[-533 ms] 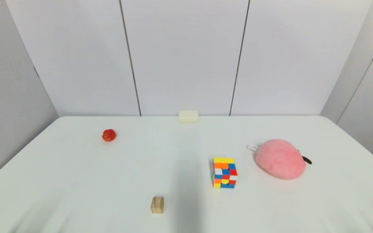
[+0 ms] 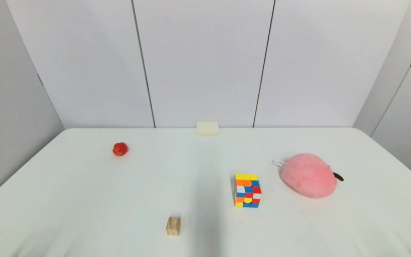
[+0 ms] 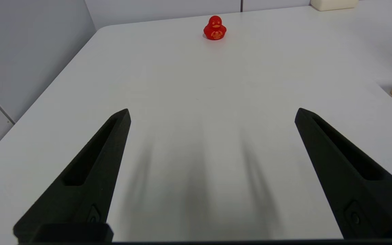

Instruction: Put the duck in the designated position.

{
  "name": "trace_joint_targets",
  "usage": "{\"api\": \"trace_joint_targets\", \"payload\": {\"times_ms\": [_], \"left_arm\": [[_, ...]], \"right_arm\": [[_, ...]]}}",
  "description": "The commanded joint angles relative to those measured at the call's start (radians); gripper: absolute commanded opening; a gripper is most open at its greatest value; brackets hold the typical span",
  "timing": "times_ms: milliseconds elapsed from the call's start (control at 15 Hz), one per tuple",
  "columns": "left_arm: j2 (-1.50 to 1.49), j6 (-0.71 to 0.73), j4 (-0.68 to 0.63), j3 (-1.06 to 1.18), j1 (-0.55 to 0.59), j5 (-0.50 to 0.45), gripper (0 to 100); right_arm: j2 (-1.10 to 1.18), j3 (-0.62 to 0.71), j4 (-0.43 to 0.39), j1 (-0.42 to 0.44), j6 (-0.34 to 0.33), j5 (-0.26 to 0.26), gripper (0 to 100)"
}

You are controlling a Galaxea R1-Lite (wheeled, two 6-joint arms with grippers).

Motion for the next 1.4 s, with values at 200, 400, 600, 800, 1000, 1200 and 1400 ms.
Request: {"api": "trace_joint_targets", "payload": {"times_ms": [200,400,600,800,1000,1200,1400], "left_arm": [[0.001,0.000,0.000,0.000,0.000,-0.001,100],[0.021,-0.001,0.002,0.000,0.000,-0.002,100],[0.178,0.016,-0.101,-0.021,0.005,-0.002,100],[0.371,0.016,-0.301,-0.035,-0.003,0.002,100],[0.537,0.016,-0.334,-0.167,-0.012,0.001,100],[0.687,0.010,-0.307,-0.359,-0.075,0.012,100],[0.810,-0.006,-0.221,-0.518,-0.195,0.171,100]], "right_arm": [[0.000,0.000,0.000,0.001,-0.001,0.001,100],[0.001,0.000,0.000,0.001,-0.001,0.001,100],[0.001,0.000,0.000,0.001,-0.001,0.001,100],[0.001,0.000,0.000,0.001,-0.001,0.001,100],[0.001,0.000,0.000,0.001,-0.001,0.001,100],[0.001,0.000,0.000,0.001,-0.001,0.001,100],[0.001,0.000,0.000,0.001,-0.001,0.001,100]]}}
